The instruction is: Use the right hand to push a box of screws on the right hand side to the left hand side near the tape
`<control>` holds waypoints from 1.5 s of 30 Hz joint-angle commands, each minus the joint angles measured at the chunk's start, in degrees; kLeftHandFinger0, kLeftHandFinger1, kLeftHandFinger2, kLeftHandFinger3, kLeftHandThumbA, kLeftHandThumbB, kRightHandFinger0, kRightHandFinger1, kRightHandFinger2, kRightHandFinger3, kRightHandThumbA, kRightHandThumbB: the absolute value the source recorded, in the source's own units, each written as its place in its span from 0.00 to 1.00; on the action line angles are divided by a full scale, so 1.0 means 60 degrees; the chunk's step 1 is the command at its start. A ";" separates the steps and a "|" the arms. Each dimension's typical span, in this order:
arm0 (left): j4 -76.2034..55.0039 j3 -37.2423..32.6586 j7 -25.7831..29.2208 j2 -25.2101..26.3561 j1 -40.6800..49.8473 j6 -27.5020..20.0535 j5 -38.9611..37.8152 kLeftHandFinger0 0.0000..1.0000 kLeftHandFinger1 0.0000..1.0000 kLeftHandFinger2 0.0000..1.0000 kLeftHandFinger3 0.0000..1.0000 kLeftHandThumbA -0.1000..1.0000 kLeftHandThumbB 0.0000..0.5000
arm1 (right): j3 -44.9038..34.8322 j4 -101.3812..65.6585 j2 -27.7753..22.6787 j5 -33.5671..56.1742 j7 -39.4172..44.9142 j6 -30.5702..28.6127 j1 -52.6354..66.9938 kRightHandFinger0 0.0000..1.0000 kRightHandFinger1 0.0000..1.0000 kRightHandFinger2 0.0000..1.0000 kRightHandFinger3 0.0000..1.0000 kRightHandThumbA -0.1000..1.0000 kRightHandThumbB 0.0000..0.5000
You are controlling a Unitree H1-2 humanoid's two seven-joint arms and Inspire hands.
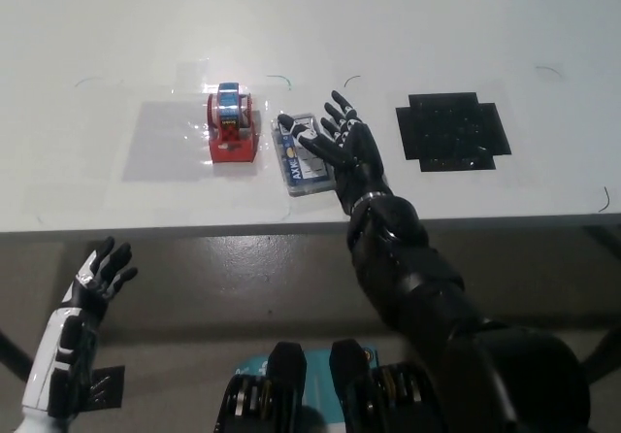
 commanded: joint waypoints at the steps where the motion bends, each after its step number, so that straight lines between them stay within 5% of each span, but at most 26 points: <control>1: -0.0356 0.0091 -0.0159 0.0206 -0.0145 -0.0307 -0.0279 1.00 1.00 1.00 1.00 1.00 0.10 | -0.0441 -0.0010 0.0407 0.0566 -0.0430 0.0136 -0.0671 1.00 1.00 1.00 1.00 1.00 0.47; 9: -0.0396 0.0098 -0.0193 0.0225 -0.0207 -0.0217 -0.0415 1.00 1.00 1.00 1.00 1.00 0.08 | -0.1830 0.0026 0.0669 0.1565 -0.0644 0.0189 -0.0823 1.00 1.00 1.00 1.00 1.00 0.52; 22: -0.0353 0.0135 -0.0210 0.0285 -0.0292 -0.0327 -0.0294 1.00 1.00 1.00 1.00 1.00 0.05 | -0.2509 0.0034 0.0806 0.1989 -0.0467 0.0076 -0.0875 1.00 1.00 1.00 1.00 1.00 0.43; 26: -0.0434 0.0136 -0.0243 0.0312 -0.0268 -0.0240 -0.0339 1.00 1.00 1.00 1.00 1.00 0.06 | -0.1939 0.0009 0.0664 0.1435 -0.0723 -0.0180 -0.0783 1.00 1.00 1.00 1.00 1.00 0.45; 30: -0.0496 0.0169 -0.0161 0.0267 -0.0279 -0.0086 -0.0267 1.00 1.00 1.00 1.00 1.00 0.07 | -0.1398 -0.0152 0.0470 0.1034 -0.0968 -0.0888 -0.0823 1.00 1.00 1.00 1.00 1.00 0.29; 41: -0.0443 0.0244 -0.0144 0.0324 -0.0074 -0.0099 0.0005 1.00 1.00 1.00 1.00 1.00 0.10 | -0.0080 -0.3540 -0.0672 -0.0426 -0.1327 -0.1203 0.0271 1.00 1.00 1.00 1.00 1.00 0.41; 45: -0.0524 0.0212 -0.0097 0.0253 -0.0031 -0.0015 0.0173 1.00 1.00 1.00 1.00 1.00 0.10 | 0.0368 -0.5508 -0.0870 -0.0892 -0.1141 -0.1203 0.1098 1.00 1.00 1.00 1.00 1.00 0.36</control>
